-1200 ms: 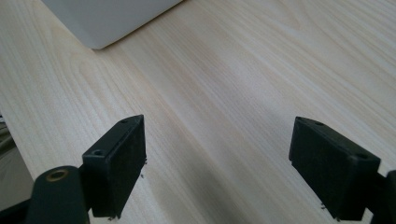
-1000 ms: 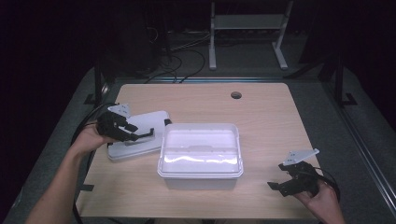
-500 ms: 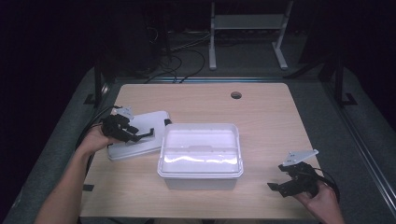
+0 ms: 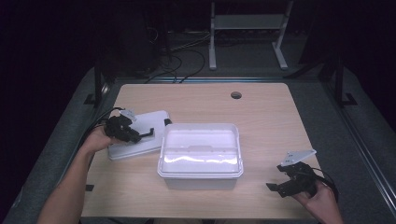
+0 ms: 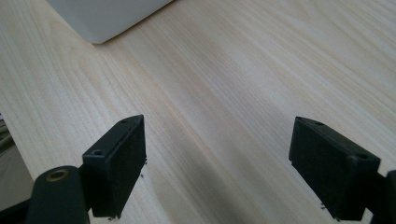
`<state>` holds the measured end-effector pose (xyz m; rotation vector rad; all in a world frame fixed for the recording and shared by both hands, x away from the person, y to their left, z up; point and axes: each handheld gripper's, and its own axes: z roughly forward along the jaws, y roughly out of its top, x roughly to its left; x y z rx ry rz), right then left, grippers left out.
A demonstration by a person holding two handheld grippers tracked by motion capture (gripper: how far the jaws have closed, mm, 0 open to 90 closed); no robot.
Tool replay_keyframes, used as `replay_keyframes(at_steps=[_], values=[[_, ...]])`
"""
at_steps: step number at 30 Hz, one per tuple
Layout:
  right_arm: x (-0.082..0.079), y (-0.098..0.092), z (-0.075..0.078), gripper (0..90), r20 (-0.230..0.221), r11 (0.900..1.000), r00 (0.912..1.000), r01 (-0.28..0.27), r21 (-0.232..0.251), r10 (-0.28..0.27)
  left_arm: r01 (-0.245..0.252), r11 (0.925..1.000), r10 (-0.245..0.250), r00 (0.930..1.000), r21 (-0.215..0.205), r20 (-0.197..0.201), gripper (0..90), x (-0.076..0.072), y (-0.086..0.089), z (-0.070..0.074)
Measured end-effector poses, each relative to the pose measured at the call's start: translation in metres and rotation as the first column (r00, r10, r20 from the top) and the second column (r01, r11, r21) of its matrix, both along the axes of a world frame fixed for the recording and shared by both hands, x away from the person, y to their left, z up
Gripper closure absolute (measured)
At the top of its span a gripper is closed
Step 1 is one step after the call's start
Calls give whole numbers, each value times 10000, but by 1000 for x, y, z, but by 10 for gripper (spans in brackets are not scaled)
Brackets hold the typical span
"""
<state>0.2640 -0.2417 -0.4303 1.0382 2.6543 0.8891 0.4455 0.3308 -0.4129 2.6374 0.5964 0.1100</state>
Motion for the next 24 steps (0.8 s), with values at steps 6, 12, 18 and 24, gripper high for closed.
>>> replay_keyframes(at_steps=[6, 12, 18, 24], values=[[0, 1, 0, 183, 5, 10000, 10000, -39, -6, 39, 60, 9999, -60, 10000, 101, 66, 727, -3, -1, 2], [0, 2, -1, 183, -81, 10000, 9999, -68, -28, 68, 237, 9996, -235, 9997, 176, -99, 748, -7, 1, 6], [-1, 3, -1, 183, -69, 10000, 9999, -92, -12, 92, 93, 9987, -89, 9999, 511, -76, 781, -11, 7, 17], [0, 5, -1, 183, -74, 9999, 9999, -119, -57, 118, -147, 9984, 139, 9998, 540, 141, 800, -13, 12, 22]])
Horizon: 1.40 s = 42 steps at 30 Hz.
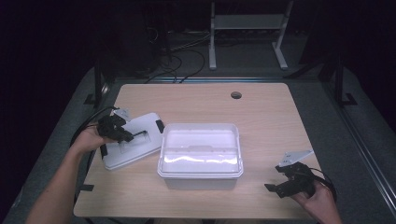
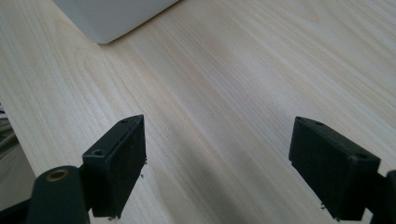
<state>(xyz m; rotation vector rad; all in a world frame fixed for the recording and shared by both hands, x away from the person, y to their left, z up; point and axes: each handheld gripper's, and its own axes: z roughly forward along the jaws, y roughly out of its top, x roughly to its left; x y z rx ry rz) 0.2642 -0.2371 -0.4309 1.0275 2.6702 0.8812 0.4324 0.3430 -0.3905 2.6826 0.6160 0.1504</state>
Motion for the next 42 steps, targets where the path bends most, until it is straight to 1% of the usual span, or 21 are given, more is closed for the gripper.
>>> replay_keyframes(at_steps=[3, 7, 10, 11, 12, 13, 18, 20, 24, 27, 30, 34, 39, 42], values=[[0, 0, 0, 183, -9, 10000, 10000, -1, -10, 1, -24, 10000, 24, 9999, 24, 114, 810, 0, 3, 3], [0, 0, 0, 183, -4, 10000, 10000, 2, -3, -2, -192, 9998, 191, 9994, 20, 279, 833, -2, 7, 6], [0, 1, 0, 183, -2, 10000, 10000, -8, -10, 8, -255, 9996, 252, 9992, 117, 308, 844, -4, 10, 7], [0, 1, 0, 183, 3, 10000, 10000, -6, -8, 6, -296, 9995, 292, 9989, 107, 378, 844, -5, 11, 8], [0, 1, 0, 183, 8, 10000, 10000, -4, -13, 4, -295, 9995, 293, 9989, 56, 357, 844, -6, 13, 9], [0, 1, 0, 183, 15, 10000, 10000, -9, -17, 9, -363, 9993, 364, 9988, -38, 327, 844, -7, 15, 9], [0, 2, 0, 183, -1, 10000, 10000, -21, -20, 21, -319, 9995, 319, 9985, 3, 455, 844, -17, 24, 17], [0, 3, 0, 183, -6, 10000, 10000, -36, -33, 36, -290, 9995, 294, 9982, -95, 524, 845, -21, 27, 22], [0, 4, 0, 183, -6, 10000, 10000, -42, -77, 42, -258, 9995, 270, 9975, -188, 654, 845, -33, 36, 34], [0, 5, -1, 183, 5, 9999, 10000, -61, -92, 61, -103, 9995, 123, 9973, -285, 721, 845, -42, 41, 44], [0, 5, 0, 183, 23, 9999, 10000, -51, -88, 51, 31, 9990, 1, 9974, -441, 726, 844, -51, 45, 57], [0, 5, -1, 183, 6, 9999, 10000, -43, -91, 43, 231, 9978, -173, 9956, -616, 920, 844, -60, 48, 76], [1, 5, -1, 183, 5, 9999, 10000, -70, -129, 70, 516, 9945, -413, 9929, -907, 1120, 844, -70, 47, 100], [1, 5, 0, 183, 5, 10000, 10000, -45, -89, 45, 715, 9930, -601, 9911, -939, 1188, 844, -74, 43, 111]])
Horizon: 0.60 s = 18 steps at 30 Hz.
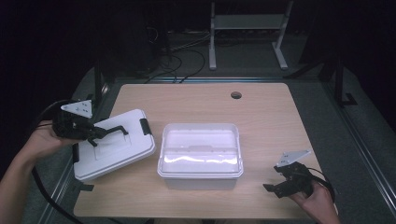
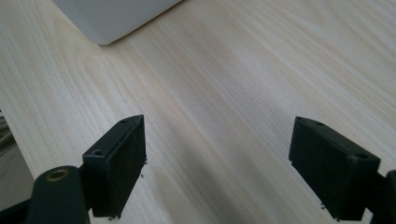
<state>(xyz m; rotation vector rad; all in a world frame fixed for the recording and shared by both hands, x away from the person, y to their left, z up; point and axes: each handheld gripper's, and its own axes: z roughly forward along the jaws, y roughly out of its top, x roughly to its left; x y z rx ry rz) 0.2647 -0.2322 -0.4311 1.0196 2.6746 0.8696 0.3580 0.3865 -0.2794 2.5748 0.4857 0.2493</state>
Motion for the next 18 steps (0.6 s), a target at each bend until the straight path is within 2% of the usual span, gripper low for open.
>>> replay_keyframes(at_steps=[6, 13, 18], values=[[0, -3, 0, 183, 21, 10000, 10000, 40, 38, -41, 386, 9989, -382, 9991, -268, 155, 843, -6, -8, 18], [0, -3, 0, 183, 6, 9999, 10000, 72, 71, -72, 799, 9962, -792, 9966, -340, 209, 844, -12, -20, 30], [1, -2, 0, 183, -14, 10000, 10000, 72, 44, -72, 1194, 9916, -1180, 9926, -489, 294, 844, -14, -34, 40]])
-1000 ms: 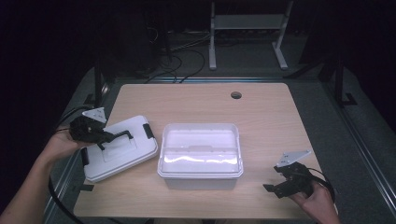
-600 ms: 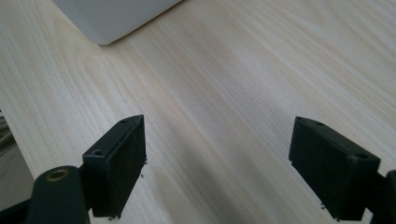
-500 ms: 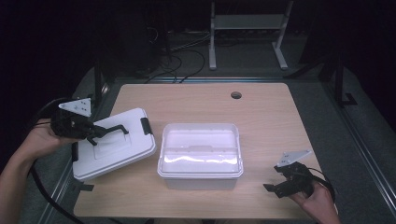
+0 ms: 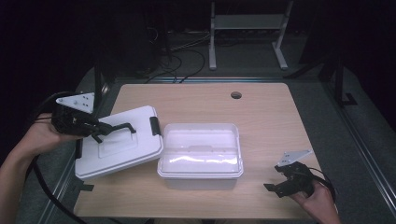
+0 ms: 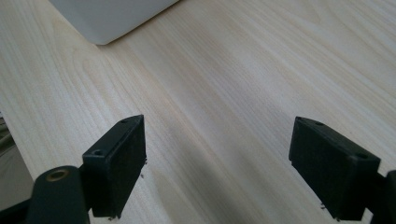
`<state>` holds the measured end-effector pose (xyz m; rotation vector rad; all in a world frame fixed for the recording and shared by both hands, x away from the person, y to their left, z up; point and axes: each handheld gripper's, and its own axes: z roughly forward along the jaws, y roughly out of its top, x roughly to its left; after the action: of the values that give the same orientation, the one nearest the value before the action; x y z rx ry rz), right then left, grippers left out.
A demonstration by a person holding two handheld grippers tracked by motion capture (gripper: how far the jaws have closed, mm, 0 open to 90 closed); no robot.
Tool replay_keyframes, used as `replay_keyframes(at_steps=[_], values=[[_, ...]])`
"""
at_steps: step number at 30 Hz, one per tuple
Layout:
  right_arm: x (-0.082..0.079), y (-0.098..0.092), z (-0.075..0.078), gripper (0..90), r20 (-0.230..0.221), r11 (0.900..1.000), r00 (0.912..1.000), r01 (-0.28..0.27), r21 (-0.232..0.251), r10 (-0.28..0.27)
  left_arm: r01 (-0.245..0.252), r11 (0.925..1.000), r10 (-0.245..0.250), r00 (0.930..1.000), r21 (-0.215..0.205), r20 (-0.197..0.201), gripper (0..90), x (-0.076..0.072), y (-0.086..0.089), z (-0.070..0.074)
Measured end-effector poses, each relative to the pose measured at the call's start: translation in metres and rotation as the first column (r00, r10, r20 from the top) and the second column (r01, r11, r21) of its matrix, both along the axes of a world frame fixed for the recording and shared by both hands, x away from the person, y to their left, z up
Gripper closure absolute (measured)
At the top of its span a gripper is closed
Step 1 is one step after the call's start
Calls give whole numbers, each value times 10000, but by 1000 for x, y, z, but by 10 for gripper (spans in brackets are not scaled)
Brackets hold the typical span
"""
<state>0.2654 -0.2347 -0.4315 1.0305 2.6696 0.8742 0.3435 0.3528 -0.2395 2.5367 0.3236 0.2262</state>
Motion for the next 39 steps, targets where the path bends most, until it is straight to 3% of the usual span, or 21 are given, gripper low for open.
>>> replay_keyframes(at_steps=[5, 21, 39], values=[[0, -1, 0, 183, 10, 10000, 10000, 7, 39, -7, 302, 9995, -301, 9995, -9, 120, 845, -1, -18, 7], [0, -2, 0, 183, 10, 10000, 10000, -8, 45, 8, 1201, 9927, -1199, 9926, 110, -182, 844, 5, -83, 18], [-2, -2, 1, 182, 57, 10000, 10000, -50, -3, 50, 1909, 9814, -1898, 9806, 188, -489, 844, 11, -150, 15]])
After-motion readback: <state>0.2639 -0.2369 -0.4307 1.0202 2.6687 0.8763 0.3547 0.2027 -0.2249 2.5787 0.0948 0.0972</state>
